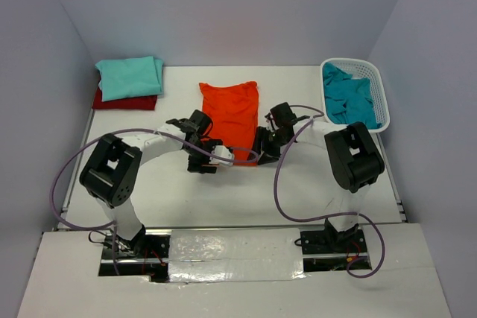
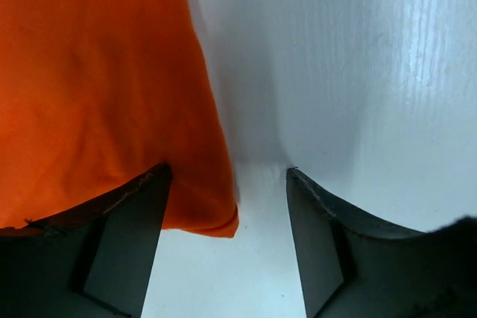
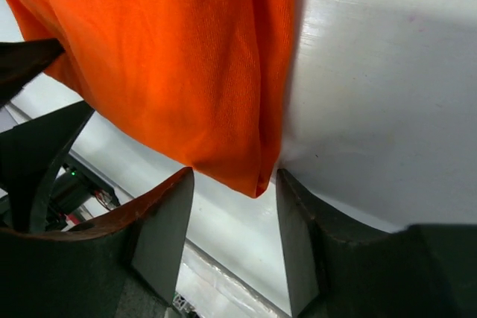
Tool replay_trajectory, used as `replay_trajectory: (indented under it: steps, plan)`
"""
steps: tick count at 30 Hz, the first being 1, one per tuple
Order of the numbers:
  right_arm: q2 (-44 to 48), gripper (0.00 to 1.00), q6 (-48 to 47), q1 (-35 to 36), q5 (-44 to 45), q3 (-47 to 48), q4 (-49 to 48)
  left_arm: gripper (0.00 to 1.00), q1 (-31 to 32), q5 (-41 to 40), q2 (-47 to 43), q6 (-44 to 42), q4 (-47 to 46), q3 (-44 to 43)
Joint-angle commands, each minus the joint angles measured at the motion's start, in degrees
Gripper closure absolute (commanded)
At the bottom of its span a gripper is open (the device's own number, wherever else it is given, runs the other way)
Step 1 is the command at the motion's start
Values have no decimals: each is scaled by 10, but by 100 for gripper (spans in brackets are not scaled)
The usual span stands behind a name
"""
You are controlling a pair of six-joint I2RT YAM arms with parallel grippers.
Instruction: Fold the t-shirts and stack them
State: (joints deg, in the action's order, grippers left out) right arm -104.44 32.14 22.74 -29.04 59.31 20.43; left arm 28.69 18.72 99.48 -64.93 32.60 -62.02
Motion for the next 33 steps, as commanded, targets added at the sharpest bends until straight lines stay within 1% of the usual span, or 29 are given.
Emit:
replay_trajectory:
  steps: [1,2,3,4,5,6,7,8,9,10,13,16,17,18,20,21,23,24,25,26,28,29,30,31,33]
  plan:
    - [-19,45,5,5,-20,-8,-22,26,7,7,20,27,-22,-5]
    - [-24,48,11,4,-31,-6,-36,32,8,8,24,30,-20,-6]
    - [-30,58,16,4,-55,-6,-47,37,8,6,26,39,-20,-9]
    - [-36,65,27,4,-60,-6,-54,44,8,2,30,44,-23,-8]
    - [-38,79,28,3,-61,-2,-57,63,8,-3,31,53,-26,-8]
    - [-40,85,28,0,-60,0,-55,70,8,-14,33,59,-28,-8]
    - [-38,91,22,-3,-57,-1,-51,82,7,-21,31,64,-27,-9]
    - [-33,98,20,-6,-55,-6,-48,100,7,-28,30,77,-30,-9]
    - [-21,100,16,-10,-55,-9,-45,100,5,-37,25,82,-29,-7]
    - [-15,100,13,-13,-52,-14,-42,100,4,-41,21,87,-27,-6]
    - [15,100,-38,-9,-44,-21,13,100,6,-45,1,109,-4,-7]
    - [63,100,-66,9,-47,-37,48,100,12,-37,-34,129,61,-11]
    - [79,100,-77,17,-46,-58,67,100,15,-38,-45,136,77,1]
    - [117,100,-79,25,-44,-70,76,100,26,-40,-78,139,106,10]
    - [157,100,-76,49,-41,-111,99,100,38,-46,-114,152,135,30]
    - [201,100,-67,56,-40,-125,107,100,52,-46,-150,159,149,48]
    - [248,100,-53,82,-37,-161,131,100,66,-33,-185,185,199,60]
    - [293,100,-39,92,-34,-169,141,100,75,-27,-218,192,217,62]
    - [315,100,-29,114,-34,-183,159,100,94,-19,-234,206,252,61]
    - [357,100,-20,124,-37,-186,169,100,102,-14,-261,212,271,53]
    - [391,100,5,140,-38,-182,209,100,120,-4,-279,226,322,37]
    - [408,100,10,148,-38,-177,222,100,119,1,-285,230,338,8]
    - [432,100,16,148,-44,-171,235,100,119,13,-288,234,352,-11]
    - [443,100,20,147,-42,-155,258,100,119,17,-286,238,373,-47]
    - [452,100,20,139,-24,-132,276,100,110,20,-273,245,374,-84]
